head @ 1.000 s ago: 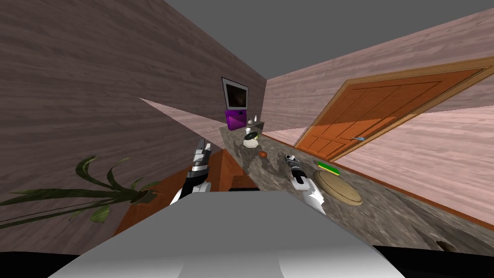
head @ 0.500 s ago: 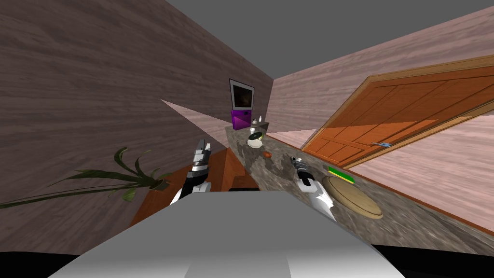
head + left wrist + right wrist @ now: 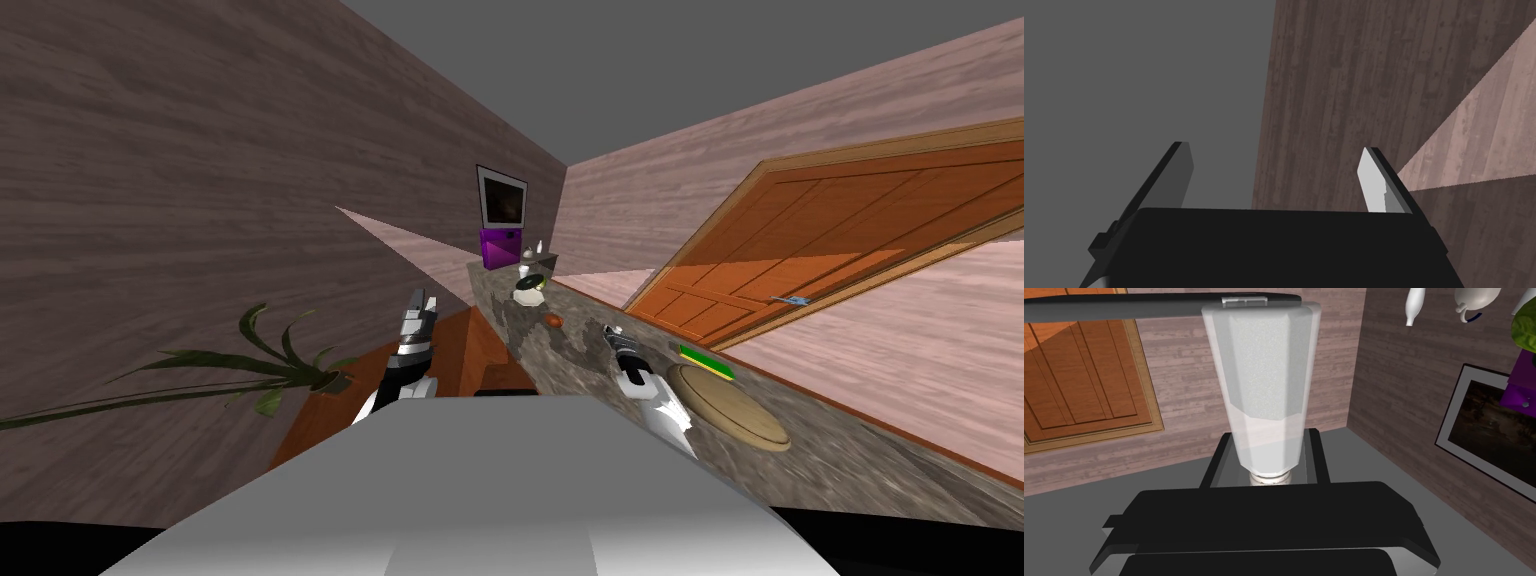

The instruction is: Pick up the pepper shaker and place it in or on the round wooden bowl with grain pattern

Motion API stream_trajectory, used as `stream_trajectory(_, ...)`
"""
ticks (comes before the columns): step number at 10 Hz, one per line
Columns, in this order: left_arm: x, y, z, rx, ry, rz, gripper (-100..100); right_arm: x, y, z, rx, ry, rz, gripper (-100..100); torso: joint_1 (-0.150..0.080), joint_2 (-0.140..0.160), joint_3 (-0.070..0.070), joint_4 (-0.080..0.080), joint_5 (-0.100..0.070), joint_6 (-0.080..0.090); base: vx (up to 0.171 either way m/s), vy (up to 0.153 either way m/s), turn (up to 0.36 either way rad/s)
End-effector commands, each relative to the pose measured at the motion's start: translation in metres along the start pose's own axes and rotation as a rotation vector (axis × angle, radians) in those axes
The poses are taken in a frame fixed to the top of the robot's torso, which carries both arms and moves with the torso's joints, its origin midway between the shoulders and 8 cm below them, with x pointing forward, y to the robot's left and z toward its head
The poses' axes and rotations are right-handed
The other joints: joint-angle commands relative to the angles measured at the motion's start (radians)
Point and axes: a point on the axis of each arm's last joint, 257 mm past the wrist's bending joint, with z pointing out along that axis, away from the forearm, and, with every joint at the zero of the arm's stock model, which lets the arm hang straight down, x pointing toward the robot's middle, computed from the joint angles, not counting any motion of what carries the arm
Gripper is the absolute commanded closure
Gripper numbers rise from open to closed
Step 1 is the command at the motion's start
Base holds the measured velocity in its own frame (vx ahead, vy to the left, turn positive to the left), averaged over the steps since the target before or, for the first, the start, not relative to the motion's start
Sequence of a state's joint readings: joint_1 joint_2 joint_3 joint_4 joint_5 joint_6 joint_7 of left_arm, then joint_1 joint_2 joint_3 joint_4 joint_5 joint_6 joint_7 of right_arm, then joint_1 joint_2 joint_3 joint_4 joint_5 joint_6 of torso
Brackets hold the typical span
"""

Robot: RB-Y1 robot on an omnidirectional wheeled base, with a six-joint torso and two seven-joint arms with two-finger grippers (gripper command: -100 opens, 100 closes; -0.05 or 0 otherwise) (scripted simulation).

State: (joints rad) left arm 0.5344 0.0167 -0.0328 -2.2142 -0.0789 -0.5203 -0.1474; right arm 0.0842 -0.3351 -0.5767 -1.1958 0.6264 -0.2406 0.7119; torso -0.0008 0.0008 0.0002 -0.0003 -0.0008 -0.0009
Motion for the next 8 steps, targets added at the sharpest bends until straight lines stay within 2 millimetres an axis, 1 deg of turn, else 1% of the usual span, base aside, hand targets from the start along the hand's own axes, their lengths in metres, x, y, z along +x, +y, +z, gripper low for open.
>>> stream_trajectory(1,0.0,0.0,0.0,0.0,0.0,0.0,0,0.0,0.0,0.0,0.0,0.0,0.0,100,0.0,0.0,0.0,0.0,0.0,0.0,0.0,0.0,0.0)
stream_trajectory(2,0.0,0.0,0.0,0.0,0.0,0.0,0,0.0,0.0,0.0,0.0,0.0,0.0,0,0.0,0.0,0.0,0.0,0.0,0.0,0.0,0.0,0.0)
stream_trajectory(3,0.0,0.0,0.0,0.0,0.0,0.0,0,0.001,0.017,0.0,-0.024,0.001,-0.004,100,0.0,0.0,0.0,0.0,0.0,0.0,0.023,-0.025,-0.25)
stream_trajectory(4,0.0,0.0,0.0,0.0,0.0,0.0,0,0.001,0.039,-0.003,-0.057,0.001,-0.008,100,-0.002,0.0,0.0,0.0,0.0,0.002,0.057,-0.05,-0.307)
stream_trajectory(5,0.0,0.0,0.0,0.0,0.0,0.0,0,0.001,0.05,-0.004,-0.073,0.0,-0.01,100,-0.003,-0.002,-0.001,0.0,-0.001,0.001,0.048,-0.048,-0.224)
stream_trajectory(6,0.0,0.0,0.0,0.0,0.0,0.0,0,0.001,0.072,-0.009,-0.106,-0.002,-0.012,100,-0.003,-0.002,-0.001,0.0,-0.001,0.001,0.053,-0.042,-0.282)
stream_trajectory(8,0.0,0.0,0.0,0.0,0.0,0.0,0,0.0,0.094,-0.013,-0.138,-0.005,-0.012,100,-0.003,-0.002,-0.002,-0.002,-0.002,0.001,0.042,-0.026,-0.198)
